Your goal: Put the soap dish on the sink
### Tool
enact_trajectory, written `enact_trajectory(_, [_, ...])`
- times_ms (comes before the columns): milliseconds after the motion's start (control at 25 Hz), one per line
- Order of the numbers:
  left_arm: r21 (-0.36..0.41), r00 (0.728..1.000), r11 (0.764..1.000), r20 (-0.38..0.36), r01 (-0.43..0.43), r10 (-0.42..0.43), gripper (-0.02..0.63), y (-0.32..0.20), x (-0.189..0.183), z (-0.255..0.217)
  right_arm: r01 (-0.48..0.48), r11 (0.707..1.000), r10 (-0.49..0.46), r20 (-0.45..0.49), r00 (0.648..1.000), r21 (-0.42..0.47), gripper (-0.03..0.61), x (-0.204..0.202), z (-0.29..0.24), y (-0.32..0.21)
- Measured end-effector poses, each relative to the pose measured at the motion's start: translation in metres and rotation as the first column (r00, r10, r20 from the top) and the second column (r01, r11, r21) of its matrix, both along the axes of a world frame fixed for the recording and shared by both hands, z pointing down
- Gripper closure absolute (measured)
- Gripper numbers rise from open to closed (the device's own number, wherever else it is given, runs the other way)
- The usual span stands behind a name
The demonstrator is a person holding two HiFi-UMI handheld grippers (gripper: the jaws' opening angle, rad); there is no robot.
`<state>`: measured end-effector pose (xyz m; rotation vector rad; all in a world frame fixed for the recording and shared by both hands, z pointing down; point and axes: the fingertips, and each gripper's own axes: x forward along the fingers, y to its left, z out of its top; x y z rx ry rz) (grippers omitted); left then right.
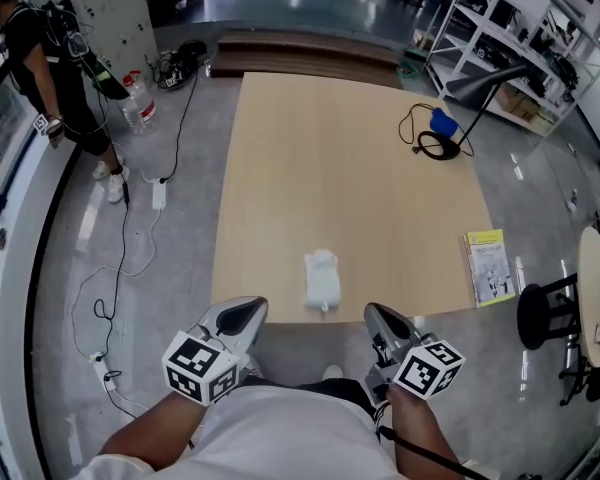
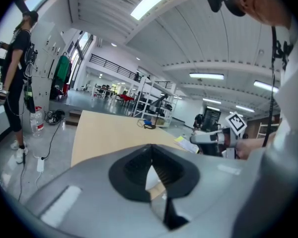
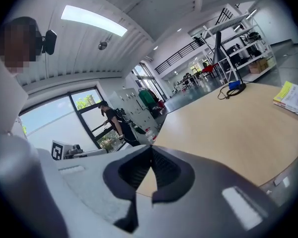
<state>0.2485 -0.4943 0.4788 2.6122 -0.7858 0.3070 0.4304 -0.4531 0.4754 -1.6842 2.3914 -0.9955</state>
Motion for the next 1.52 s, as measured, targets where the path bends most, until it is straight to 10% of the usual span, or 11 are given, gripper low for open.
enact_trajectory(680, [0.011,0.971,0.971,-0.014,0.237,-0.237,0.608,0.064,0.059,-0.005,0.304,0.952,-0.299,-0.1,0.949,0.041,0.577,0.044,-0.004,0.052])
enact_trajectory(1520, [0.038,0.983,0.983,0.029,0.18,-0.181,0.607,0.071,0.029,-0.01,0.245,0.969,-0.239,-0.099,0.966,0.044,0.577,0.011,0.002,0.066])
